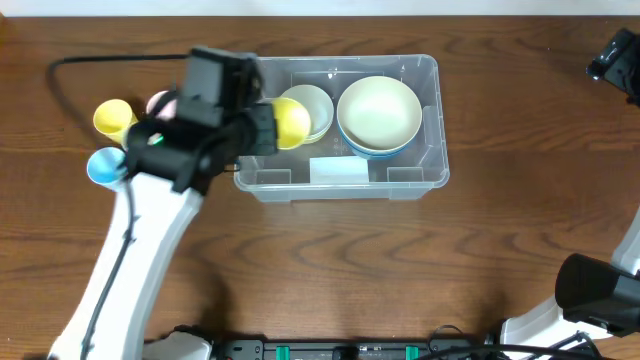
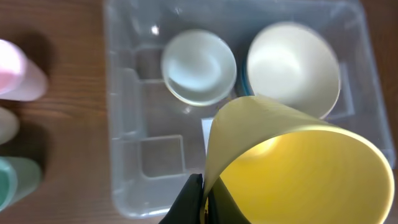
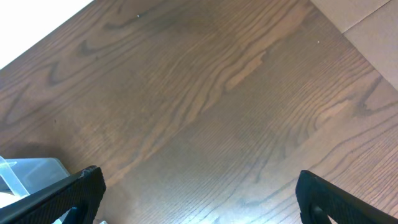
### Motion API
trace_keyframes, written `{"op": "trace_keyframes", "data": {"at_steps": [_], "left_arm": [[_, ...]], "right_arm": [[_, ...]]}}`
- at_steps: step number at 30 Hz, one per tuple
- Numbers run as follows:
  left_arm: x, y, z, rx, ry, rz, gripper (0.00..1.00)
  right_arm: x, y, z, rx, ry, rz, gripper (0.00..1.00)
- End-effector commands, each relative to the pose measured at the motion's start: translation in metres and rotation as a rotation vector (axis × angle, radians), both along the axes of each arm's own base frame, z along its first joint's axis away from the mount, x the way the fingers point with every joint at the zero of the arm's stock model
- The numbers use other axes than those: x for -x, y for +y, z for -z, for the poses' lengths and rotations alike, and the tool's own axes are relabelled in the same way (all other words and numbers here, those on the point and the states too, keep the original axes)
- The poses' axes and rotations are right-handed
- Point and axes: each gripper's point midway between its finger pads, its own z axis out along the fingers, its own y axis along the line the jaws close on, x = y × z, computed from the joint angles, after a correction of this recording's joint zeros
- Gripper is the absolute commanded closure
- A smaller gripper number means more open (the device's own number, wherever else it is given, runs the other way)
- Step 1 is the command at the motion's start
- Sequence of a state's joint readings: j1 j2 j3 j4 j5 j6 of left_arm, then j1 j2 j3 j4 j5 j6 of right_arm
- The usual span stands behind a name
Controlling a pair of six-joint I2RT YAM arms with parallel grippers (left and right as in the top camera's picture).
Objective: Pack container
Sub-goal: 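Lift the yellow cup and lower it into the container front, then release the yellow cup and move left gripper back to the cups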
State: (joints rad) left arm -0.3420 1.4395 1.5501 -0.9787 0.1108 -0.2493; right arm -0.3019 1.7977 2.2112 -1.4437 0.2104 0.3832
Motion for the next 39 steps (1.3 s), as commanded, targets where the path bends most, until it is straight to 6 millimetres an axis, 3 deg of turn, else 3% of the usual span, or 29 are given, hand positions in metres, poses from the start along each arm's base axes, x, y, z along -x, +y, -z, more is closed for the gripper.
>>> {"op": "trace_keyframes", "data": {"at_steps": [1,8,13,25,39], "left_arm": [[-0.009,-0.018,0.035,-0.041,0.089,0.061,0.94],[-0.015,-0.038,0.102,-0.100,0.261,0.103,0.94],[-0.017,-0.053,0.129,-0.112,0.315,0.134,0.94],[-0.030,-0.061,0.137,-0.108,0.283,0.146,0.94],[-0.034,-0.063,0.167,-0.130,0.338,0.145,0.94]], "right_arm": [[0.005,-0.001,-0.011,0.009,-0.032,0.018,0.01],[0.005,-0.001,-0.011,0.009,-0.032,0.018,0.01],[0.005,-0.001,-0.011,0.008,-0.032,0.018,0.01],[0.005,-0.001,-0.011,0.008,-0.032,0.018,0.01],[0.005,-0.001,-0.011,0.008,-0.032,0.018,0.01]]}}
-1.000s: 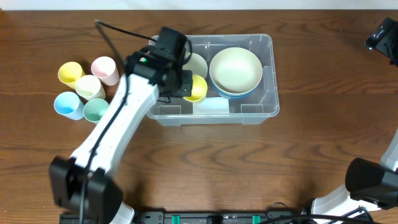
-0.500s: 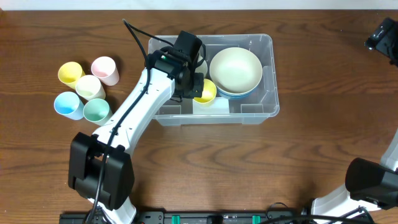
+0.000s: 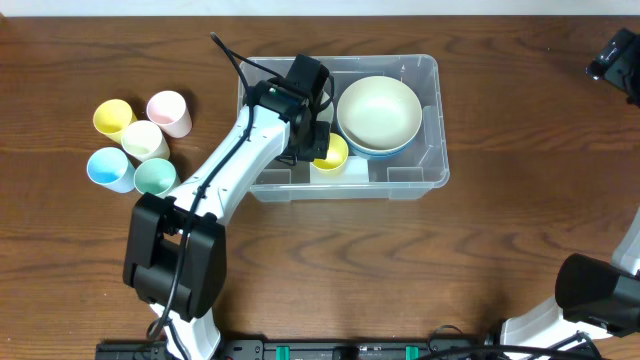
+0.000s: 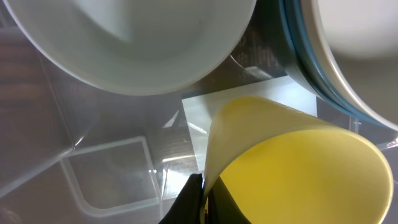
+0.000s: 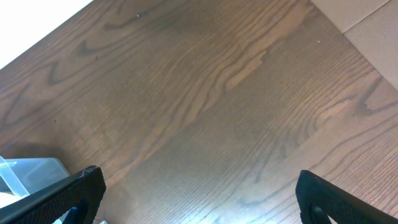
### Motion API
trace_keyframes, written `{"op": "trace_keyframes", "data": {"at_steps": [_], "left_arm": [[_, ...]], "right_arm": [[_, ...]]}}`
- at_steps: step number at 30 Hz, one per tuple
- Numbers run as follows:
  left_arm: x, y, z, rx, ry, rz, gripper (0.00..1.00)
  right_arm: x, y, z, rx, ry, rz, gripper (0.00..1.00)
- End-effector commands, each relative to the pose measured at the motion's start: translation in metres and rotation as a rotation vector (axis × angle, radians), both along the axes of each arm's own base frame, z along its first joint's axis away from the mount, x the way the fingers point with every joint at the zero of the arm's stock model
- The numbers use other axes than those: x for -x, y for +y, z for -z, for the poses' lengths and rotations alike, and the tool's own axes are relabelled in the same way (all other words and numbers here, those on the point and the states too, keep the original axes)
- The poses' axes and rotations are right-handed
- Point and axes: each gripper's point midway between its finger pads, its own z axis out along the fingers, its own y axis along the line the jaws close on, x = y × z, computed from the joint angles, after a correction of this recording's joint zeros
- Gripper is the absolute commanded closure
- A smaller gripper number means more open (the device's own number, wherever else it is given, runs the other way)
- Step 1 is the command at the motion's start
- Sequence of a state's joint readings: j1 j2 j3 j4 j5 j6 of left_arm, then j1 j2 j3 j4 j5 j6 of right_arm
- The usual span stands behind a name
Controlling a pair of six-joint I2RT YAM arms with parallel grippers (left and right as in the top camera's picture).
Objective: Pack container
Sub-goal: 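Release the yellow cup and move left gripper back to the cups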
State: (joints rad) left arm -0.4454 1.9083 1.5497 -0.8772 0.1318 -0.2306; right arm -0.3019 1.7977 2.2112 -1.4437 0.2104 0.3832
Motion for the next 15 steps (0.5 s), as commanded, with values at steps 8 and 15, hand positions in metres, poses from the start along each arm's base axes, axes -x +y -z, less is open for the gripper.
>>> {"op": "trace_keyframes", "data": {"at_steps": [8,15], "left_arm": [[-0.0048,0.0024,0.0043,-0.022,-0.010,0.009,0.71],[-0.0073,0.0053,-0.0016,-0.015,-0.023,0.000,0.68]], "right_arm": [[0.0046,-0.0012,-0.0114,0.008,-0.032,0.018,0.01],[0.0046,-0.0012,-0.0114,0.008,-0.032,0.018,0.01]]}}
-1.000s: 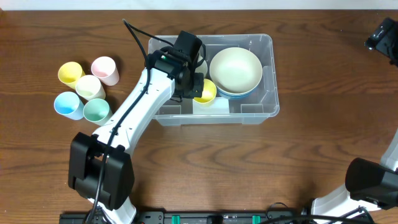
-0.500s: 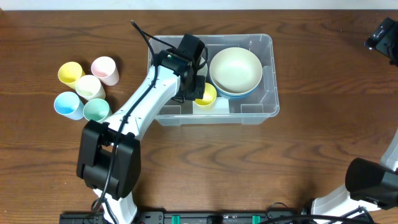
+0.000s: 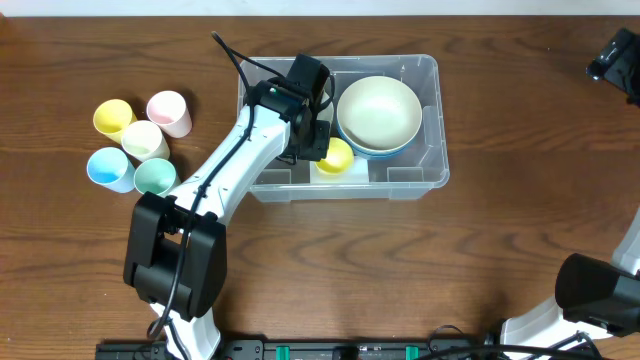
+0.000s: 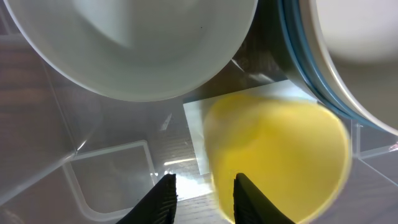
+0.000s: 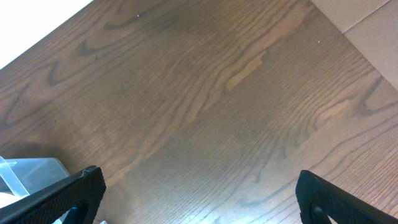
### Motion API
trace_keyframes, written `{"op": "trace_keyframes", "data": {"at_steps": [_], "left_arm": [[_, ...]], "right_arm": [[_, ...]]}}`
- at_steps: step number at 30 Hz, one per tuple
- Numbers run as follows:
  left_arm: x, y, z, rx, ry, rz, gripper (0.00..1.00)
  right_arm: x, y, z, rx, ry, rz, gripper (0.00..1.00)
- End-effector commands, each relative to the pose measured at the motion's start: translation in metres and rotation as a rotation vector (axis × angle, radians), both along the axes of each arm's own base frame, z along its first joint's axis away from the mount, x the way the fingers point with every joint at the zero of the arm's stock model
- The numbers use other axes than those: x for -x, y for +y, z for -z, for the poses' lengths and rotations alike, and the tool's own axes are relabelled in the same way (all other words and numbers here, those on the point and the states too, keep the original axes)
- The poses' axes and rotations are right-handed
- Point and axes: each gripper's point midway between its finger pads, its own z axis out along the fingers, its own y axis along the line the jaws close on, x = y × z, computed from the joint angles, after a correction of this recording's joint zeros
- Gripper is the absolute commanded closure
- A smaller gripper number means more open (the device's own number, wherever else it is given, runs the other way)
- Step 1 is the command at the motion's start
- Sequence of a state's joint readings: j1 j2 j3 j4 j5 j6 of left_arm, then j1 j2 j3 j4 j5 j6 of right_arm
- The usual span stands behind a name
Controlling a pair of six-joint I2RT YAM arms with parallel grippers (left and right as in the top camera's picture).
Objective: Pack container
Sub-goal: 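Release the yellow cup and move left gripper back to the cups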
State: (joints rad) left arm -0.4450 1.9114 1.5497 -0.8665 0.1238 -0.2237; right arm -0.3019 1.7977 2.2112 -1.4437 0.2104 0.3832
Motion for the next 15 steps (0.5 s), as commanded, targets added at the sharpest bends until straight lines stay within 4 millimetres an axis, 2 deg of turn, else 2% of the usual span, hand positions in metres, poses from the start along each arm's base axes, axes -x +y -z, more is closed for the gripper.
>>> {"op": "trace_keyframes", "data": {"at_steps": [1,4,7,11,15], "left_arm": [[-0.006,0.007,-0.007,-0.007,-0.018,-0.009,0.68],[-0.009,0.014,-0.030,0.007,-0.049,-0.028,0.68],[-0.013,0.023,-0.064,0.033,-0.109,-0.052,0.66],[-0.013,0.047,-0.111,0.073,-0.218,-0.105,0.49],[-0.012,0.082,-0.151,0.097,-0.314,-0.186,0.38]], "right_arm": [[0.005,-0.001,-0.011,0.009,-0.032,0.018,0.01],[0.005,-0.001,-0.011,0.008,-0.032,0.018,0.01],[0.005,-0.001,-0.011,0.008,-0.032,0.018,0.01],[0.005,-0.001,-0.011,0.008,-0.032,0.018,0.01],[0.005,-0.001,-0.011,0.008,-0.032,0.018,0.01]]}}
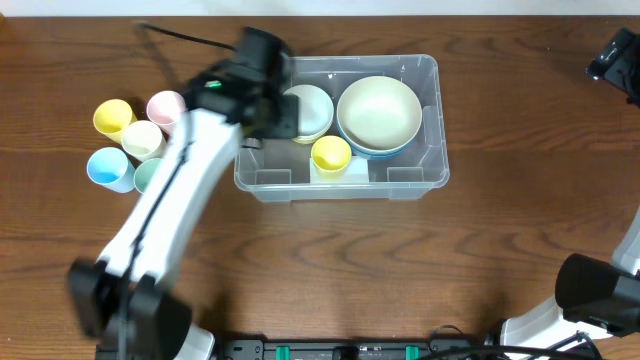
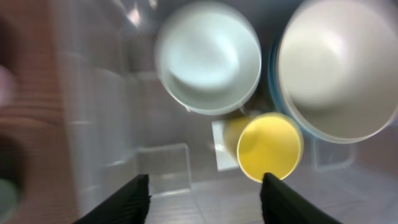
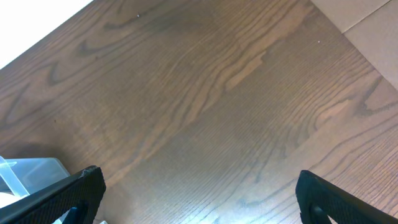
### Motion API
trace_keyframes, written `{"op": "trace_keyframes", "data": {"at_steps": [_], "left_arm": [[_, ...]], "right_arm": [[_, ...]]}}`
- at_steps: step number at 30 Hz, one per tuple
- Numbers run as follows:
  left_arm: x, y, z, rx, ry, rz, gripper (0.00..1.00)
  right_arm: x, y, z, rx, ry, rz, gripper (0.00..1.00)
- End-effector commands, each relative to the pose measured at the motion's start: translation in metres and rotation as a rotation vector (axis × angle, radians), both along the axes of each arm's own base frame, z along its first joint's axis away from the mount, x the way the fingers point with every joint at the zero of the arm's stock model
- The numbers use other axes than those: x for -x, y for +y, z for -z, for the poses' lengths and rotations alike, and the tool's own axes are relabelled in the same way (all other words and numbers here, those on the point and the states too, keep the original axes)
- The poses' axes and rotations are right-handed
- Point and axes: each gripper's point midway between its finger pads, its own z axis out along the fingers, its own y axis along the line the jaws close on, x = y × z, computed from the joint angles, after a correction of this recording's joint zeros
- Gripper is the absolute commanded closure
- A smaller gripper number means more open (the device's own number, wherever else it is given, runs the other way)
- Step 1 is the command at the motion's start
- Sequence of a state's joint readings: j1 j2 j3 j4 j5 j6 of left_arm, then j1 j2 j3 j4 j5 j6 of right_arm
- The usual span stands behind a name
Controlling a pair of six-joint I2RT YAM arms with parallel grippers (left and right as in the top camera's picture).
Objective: Pack container
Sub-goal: 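Release the yellow cup and move left gripper back to the cups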
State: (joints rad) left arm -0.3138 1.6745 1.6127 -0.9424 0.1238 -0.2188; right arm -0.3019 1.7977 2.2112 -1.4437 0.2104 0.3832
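A clear plastic container (image 1: 432, 72) sits mid-table. Inside it a yellow cup (image 1: 331, 154) stands upright at the front, beside a small white bowl (image 1: 308, 108) and a large cream bowl (image 1: 378, 112) nested in a blue one. The left wrist view shows the same yellow cup (image 2: 269, 146), white bowl (image 2: 208, 57) and cream bowl (image 2: 333, 74) from above. My left gripper (image 2: 205, 199) hangs open and empty above the container's left half, blurred by motion. My right gripper (image 3: 199, 199) is open over bare wood.
Several loose cups stand left of the container: yellow (image 1: 112, 117), pink (image 1: 165, 105), cream (image 1: 143, 140), blue (image 1: 105, 167), and a green one (image 1: 148, 178) partly under my left arm. The right arm (image 1: 615, 58) sits at the far right edge.
My left gripper has risen out of the container and shifted left, leaving the yellow cup standing upright inside. The right gripper has not moved.
My left gripper held a yellow cup above the container's left edge. Then it had the cup low inside, in front of the bowls. Then the jaws were open with the cup released. Now the gripper is higher and empty.
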Motion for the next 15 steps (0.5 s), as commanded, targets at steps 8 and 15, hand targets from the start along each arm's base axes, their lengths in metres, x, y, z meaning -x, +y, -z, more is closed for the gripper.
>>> {"op": "trace_keyframes", "data": {"at_steps": [8,15], "left_arm": [[-0.020,0.102,-0.053,-0.078,-0.177,-0.229,0.27],[-0.065,0.140,-0.005,-0.225,-0.150,-0.266,0.25]], "right_arm": [[0.005,-0.001,-0.011,0.008,-0.032,0.018,0.01],[0.005,-0.001,-0.011,0.008,-0.032,0.018,0.01]]}}
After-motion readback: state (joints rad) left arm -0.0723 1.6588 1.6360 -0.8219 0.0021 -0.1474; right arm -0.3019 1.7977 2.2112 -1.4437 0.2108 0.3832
